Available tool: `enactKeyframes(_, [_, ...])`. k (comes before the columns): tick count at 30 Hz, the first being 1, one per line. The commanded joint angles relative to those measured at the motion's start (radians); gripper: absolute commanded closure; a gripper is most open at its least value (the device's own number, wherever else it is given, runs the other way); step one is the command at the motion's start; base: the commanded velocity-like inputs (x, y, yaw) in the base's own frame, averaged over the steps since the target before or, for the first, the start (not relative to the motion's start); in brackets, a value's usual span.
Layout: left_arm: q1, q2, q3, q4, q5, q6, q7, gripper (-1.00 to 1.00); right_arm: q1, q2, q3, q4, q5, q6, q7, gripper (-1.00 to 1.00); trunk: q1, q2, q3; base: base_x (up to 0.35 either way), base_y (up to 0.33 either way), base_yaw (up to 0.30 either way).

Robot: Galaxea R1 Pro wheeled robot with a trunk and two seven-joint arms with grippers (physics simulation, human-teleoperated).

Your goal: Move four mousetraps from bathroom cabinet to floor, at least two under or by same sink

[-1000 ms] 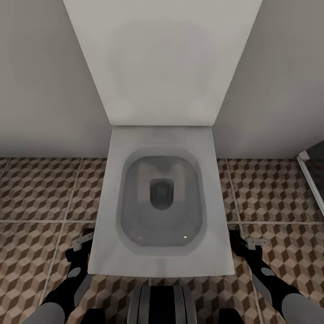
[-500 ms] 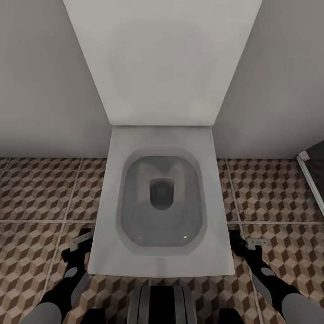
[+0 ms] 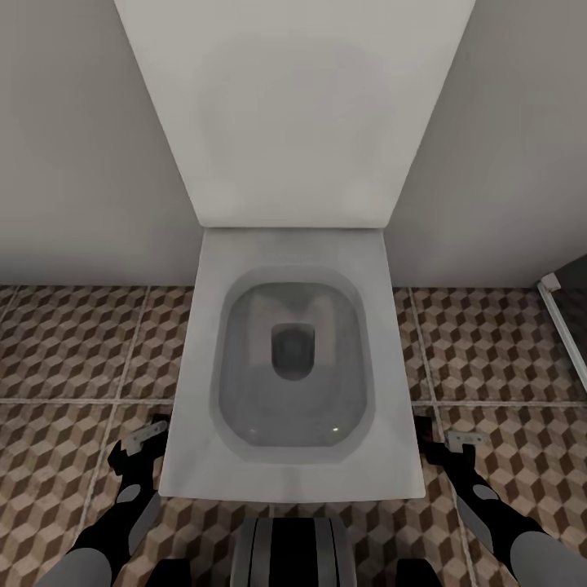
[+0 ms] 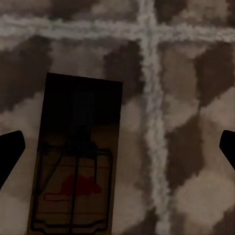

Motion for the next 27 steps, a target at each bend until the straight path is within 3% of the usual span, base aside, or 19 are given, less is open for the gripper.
enactKeyframes(1, [0.000, 0.000, -0.002, 0.000, 0.008, -0.004, 0.000, -1.00, 0.000, -0.001, 0.008, 0.000, -0.009, -0.004, -0.002, -1.00, 0.000, 0.000, 0.000, 0.000, 0.000, 0.000])
enactKeyframes(27, [0.000, 0.000, -0.005, -0.002, 0.008, -0.006, 0.003, -1.00, -0.001, -0.001, 0.008, 0.000, -0.009, -0.003, -0.005, -1.00, 0.000, 0.000, 0.000, -0.004, 0.000, 0.000])
